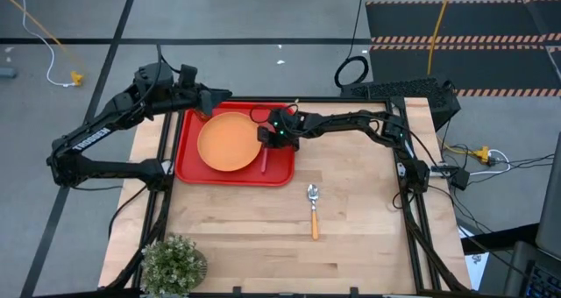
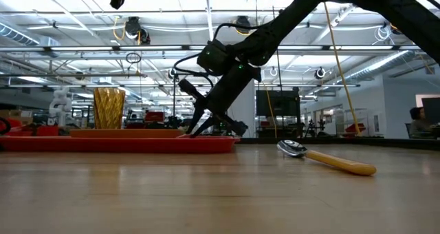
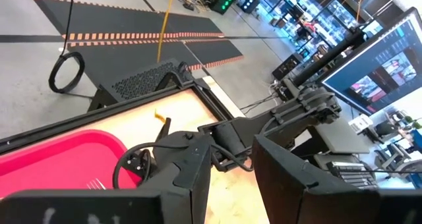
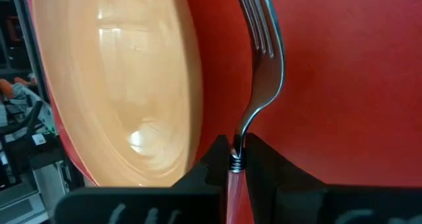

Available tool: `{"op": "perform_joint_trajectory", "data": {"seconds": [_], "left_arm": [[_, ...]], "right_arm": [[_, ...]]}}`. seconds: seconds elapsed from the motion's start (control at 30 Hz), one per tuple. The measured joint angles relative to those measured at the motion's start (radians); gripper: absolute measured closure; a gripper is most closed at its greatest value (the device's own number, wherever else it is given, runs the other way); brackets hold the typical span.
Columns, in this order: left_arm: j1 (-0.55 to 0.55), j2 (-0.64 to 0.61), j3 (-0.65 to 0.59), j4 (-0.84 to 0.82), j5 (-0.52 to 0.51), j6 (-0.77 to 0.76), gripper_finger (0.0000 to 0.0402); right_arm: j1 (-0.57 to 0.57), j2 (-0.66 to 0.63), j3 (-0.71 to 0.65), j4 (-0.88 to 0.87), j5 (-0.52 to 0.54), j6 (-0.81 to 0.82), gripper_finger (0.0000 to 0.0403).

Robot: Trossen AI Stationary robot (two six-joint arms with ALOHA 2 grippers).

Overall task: Pick and place plate/cup/fork/spoon on tray
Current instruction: Put the pink fork on the red serving tray to the right of the orange plate

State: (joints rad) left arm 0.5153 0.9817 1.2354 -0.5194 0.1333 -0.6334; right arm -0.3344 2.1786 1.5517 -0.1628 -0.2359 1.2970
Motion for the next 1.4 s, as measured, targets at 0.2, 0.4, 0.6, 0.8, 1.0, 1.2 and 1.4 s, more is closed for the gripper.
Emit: {"op": "perform_joint_trajectory", "data": {"seconds": [0.2,0.4,0.6,0.8,1.0,1.2,1.4], "left_arm": [[-0.001,0.000,0.000,0.000,0.000,0.002,0.0289],[-0.001,0.000,0.000,0.000,0.016,-0.002,0.0289],[-0.001,0.000,0.000,0.000,0.023,-0.003,0.0289],[-0.001,0.000,0.000,0.000,0.024,0.000,0.0289],[-0.001,0.000,0.000,0.000,0.024,0.000,0.0289],[-0.001,0.000,0.000,0.000,0.024,0.001,0.0289],[-0.001,0.000,0.000,-0.001,0.024,0.002,0.0289]], "right_arm": [[0.000,0.027,0.000,-0.003,-0.019,0.006,0.0372],[-0.001,0.027,0.000,-0.005,-0.015,0.010,0.0330],[-0.009,0.027,0.000,-0.005,-0.014,0.001,0.0319],[-0.021,0.023,0.000,-0.007,-0.003,-0.012,0.0319],[-0.032,0.022,0.000,-0.012,-0.005,-0.043,0.0318],[-0.040,0.022,0.000,-0.015,-0.027,-0.098,0.0318],[-0.045,0.022,0.000,-0.015,-0.031,-0.146,0.0318]]}}
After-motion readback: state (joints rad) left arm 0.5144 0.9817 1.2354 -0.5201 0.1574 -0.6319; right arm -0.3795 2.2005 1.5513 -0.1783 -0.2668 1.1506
